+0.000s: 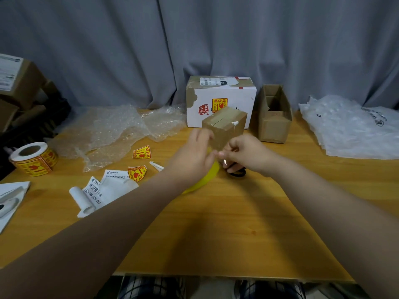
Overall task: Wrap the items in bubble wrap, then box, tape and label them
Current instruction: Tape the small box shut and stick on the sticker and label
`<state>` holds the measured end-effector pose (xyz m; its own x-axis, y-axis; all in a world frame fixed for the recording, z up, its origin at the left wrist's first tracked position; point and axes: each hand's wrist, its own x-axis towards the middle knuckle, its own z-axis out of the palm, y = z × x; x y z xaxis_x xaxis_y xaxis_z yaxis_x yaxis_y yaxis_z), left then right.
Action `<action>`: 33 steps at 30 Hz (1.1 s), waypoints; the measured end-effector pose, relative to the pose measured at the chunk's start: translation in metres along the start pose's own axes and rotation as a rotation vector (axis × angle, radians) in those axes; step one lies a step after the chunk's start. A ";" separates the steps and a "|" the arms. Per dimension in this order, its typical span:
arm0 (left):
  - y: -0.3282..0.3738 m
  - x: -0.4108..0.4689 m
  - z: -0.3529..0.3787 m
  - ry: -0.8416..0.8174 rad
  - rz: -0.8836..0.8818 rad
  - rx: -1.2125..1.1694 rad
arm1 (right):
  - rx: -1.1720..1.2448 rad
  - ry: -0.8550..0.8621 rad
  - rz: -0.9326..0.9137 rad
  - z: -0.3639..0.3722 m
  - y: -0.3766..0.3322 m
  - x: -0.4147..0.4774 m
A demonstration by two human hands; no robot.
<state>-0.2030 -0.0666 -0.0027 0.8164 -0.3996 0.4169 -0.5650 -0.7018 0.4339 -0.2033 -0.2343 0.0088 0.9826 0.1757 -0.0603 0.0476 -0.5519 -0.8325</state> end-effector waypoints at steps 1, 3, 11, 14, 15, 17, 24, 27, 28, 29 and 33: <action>0.003 -0.003 0.003 -0.063 0.039 0.021 | -0.018 -0.010 0.032 -0.001 0.008 -0.001; 0.008 -0.007 0.011 -0.254 0.102 0.093 | -0.085 0.047 0.065 -0.005 0.023 0.000; 0.006 0.038 0.015 -0.288 -0.057 -0.114 | -0.326 0.364 -0.068 -0.013 0.036 0.032; -0.023 0.080 0.007 -0.037 -0.129 -0.011 | -0.427 0.424 -0.098 -0.022 0.029 0.057; -0.036 0.093 0.008 -0.078 -0.112 0.078 | -0.464 0.397 -0.091 -0.023 0.026 0.066; -0.056 0.116 0.012 -0.247 -0.018 0.254 | -0.550 0.294 -0.046 -0.020 0.021 0.082; -0.076 0.131 0.027 -0.368 0.193 0.350 | -0.839 0.265 -0.020 -0.012 0.021 0.100; -0.075 0.126 0.033 -0.295 0.205 0.331 | -0.825 0.272 -0.067 -0.012 0.022 0.099; -0.076 0.124 0.029 -0.295 0.206 0.319 | -0.774 0.255 -0.090 -0.014 0.023 0.099; -0.078 0.122 0.024 -0.304 0.213 0.313 | -0.702 0.228 -0.112 -0.017 0.026 0.097; -0.079 0.110 0.001 -0.255 0.333 0.291 | -0.505 0.128 -0.183 -0.027 0.037 0.090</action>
<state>-0.0687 -0.0557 0.0074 0.6217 -0.7351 0.2703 -0.7722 -0.6329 0.0550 -0.1078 -0.2612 -0.0128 0.9627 0.2226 0.1538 0.2689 -0.8498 -0.4533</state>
